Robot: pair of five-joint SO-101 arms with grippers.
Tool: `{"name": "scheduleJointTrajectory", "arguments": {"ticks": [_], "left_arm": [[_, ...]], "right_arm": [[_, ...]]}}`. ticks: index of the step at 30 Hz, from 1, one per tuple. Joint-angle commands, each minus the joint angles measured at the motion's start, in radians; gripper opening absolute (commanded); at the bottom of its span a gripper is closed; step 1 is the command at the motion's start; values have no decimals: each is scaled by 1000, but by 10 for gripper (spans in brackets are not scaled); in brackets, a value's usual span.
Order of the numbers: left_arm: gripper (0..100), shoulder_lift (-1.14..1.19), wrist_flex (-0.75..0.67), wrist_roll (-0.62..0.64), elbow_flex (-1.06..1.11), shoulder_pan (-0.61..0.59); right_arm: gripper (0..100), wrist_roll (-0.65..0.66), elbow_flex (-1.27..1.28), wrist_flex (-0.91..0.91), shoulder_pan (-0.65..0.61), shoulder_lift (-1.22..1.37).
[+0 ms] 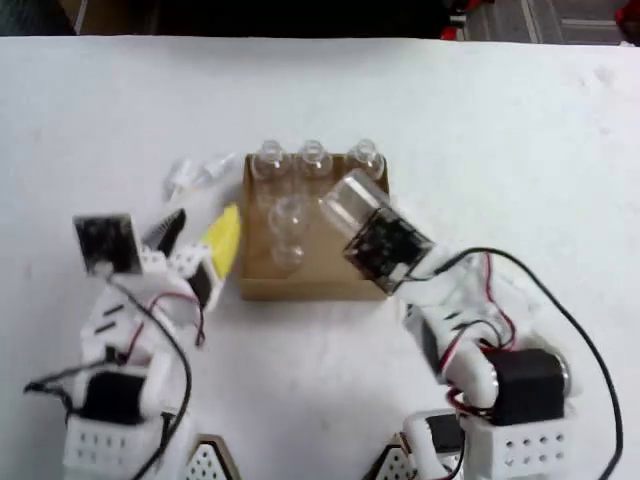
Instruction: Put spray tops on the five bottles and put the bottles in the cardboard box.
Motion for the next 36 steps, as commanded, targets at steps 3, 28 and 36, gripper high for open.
{"name": "scheduleJointTrajectory", "arguments": {"ticks": [3,28,36], "left_arm": [[278,-311,149,31,-28,136],[279,-263,5,29,123,137],[279,-263,6,14,129,137]], "right_arm": [[15,-58,-9,45,-200,61],[15,-203,-232,87,-487,168],[15,-253,-264,81,-487,168]]}}
